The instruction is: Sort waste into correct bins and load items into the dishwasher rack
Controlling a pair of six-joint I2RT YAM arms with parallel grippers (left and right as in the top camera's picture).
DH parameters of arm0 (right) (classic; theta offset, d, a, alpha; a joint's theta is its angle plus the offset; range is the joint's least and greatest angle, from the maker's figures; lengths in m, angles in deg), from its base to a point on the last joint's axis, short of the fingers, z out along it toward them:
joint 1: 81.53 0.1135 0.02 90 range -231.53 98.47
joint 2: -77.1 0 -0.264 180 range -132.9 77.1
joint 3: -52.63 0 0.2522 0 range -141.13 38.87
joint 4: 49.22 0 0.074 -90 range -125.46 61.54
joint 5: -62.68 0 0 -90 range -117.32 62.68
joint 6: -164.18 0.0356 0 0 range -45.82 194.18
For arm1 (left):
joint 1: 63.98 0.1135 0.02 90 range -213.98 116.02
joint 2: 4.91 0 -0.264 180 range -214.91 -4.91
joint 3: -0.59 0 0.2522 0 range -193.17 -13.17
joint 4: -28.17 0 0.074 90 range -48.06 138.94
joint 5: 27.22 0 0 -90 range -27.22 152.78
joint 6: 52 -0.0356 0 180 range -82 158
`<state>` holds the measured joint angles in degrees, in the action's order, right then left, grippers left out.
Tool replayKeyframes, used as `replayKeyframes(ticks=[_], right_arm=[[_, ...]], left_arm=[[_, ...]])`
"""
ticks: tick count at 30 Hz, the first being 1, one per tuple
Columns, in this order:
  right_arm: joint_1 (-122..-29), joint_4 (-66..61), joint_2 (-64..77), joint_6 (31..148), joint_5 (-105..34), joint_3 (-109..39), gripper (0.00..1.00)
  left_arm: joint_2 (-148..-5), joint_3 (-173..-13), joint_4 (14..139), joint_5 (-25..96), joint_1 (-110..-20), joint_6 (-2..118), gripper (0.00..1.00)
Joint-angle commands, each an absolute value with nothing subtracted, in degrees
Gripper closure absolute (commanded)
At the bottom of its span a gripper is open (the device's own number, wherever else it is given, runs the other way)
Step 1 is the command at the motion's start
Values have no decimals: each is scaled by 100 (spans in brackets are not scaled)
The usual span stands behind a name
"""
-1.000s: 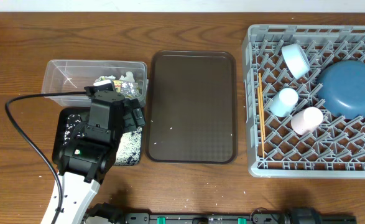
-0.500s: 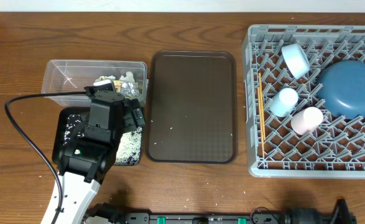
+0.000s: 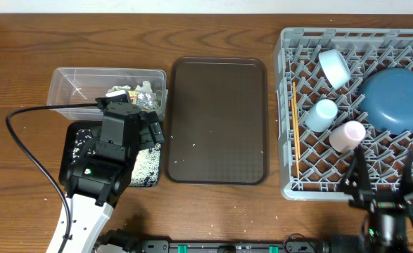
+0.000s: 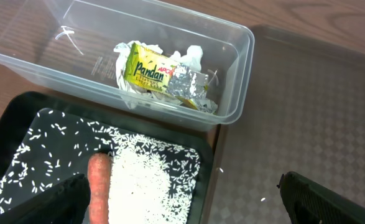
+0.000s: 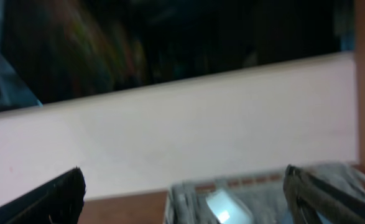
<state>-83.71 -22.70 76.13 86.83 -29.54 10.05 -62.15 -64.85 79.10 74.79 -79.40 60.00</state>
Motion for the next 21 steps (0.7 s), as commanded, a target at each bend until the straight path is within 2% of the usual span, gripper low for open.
replayKeyframes(ticks=[1,7,21], right_arm=[[-8425,-2898,7676,8748,-3241,1645,1],[-8423,-4017,7678,8746,-3654,2692,1],[-8408,-4082,7682,8613,-3669,3868,1]], left_arm=[[-6215,-6483,7921,7546,-7916,5902,0],[-6215,-6483,7921,7546,-7916,5902,0],[-6215,-6483,7921,7546,-7916,5902,0]])
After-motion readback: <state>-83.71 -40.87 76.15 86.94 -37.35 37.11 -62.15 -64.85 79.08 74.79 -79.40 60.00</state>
